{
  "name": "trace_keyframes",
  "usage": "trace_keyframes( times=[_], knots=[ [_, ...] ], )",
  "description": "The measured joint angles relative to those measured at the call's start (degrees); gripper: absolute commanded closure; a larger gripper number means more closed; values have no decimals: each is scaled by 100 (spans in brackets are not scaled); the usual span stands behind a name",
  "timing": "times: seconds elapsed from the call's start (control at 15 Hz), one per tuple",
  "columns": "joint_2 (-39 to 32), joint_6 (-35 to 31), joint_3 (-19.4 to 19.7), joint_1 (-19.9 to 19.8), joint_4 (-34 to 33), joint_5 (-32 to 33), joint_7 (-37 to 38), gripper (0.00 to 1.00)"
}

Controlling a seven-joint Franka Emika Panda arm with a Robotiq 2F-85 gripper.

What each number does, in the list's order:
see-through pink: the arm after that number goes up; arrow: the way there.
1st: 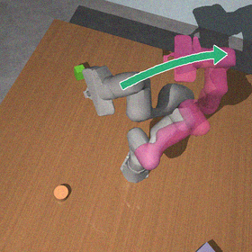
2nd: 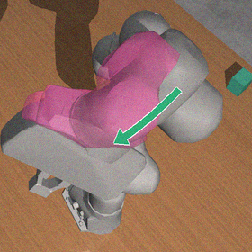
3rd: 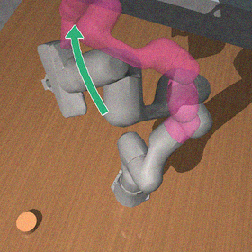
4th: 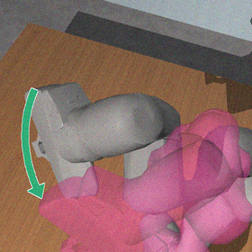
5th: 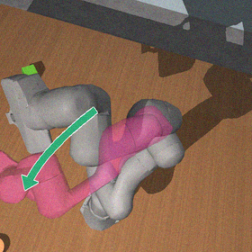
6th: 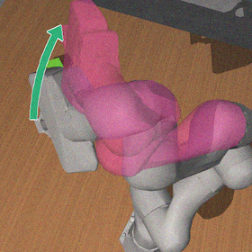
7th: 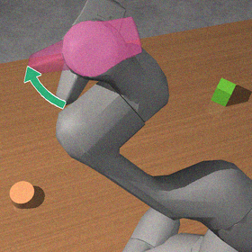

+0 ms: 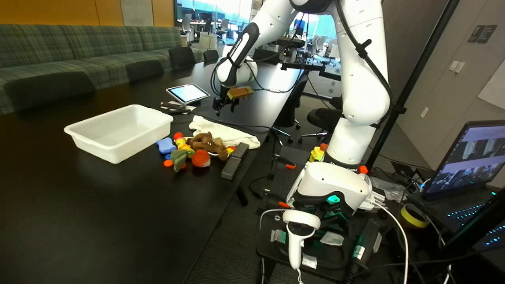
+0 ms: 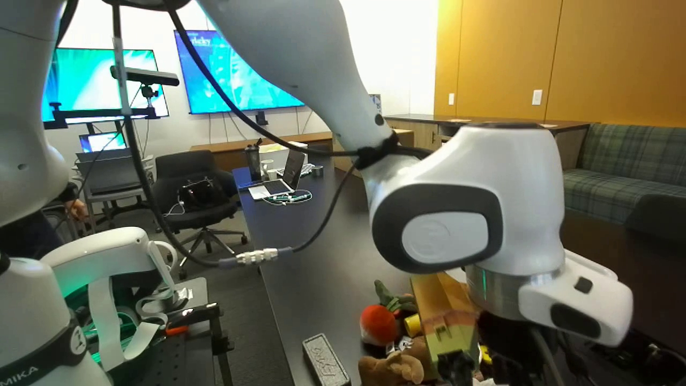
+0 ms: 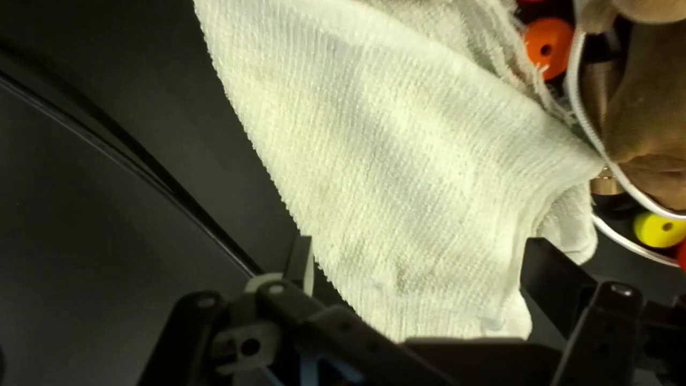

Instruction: Pick up the towel, push the items in front of the white storage box to the left, place the towel inside the storage box

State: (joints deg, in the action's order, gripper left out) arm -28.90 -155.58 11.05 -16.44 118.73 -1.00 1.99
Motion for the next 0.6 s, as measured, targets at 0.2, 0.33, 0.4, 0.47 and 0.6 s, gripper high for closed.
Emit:
trace_keyframes(
  times=[0.2,0.33,0.4,0.47,0.6],
  knots=[
    [-820,-2,-108,-268,-757,-226,-177,0],
    [-1298,71,-242,-495,-1272,-331,-330,0],
    [-1502,149,-320,-604,-1505,-366,-401,0],
    [-1694,242,-400,-704,-1725,-400,-478,0],
    [-2045,483,-506,-836,-2133,-415,-595,0]
  ],
)
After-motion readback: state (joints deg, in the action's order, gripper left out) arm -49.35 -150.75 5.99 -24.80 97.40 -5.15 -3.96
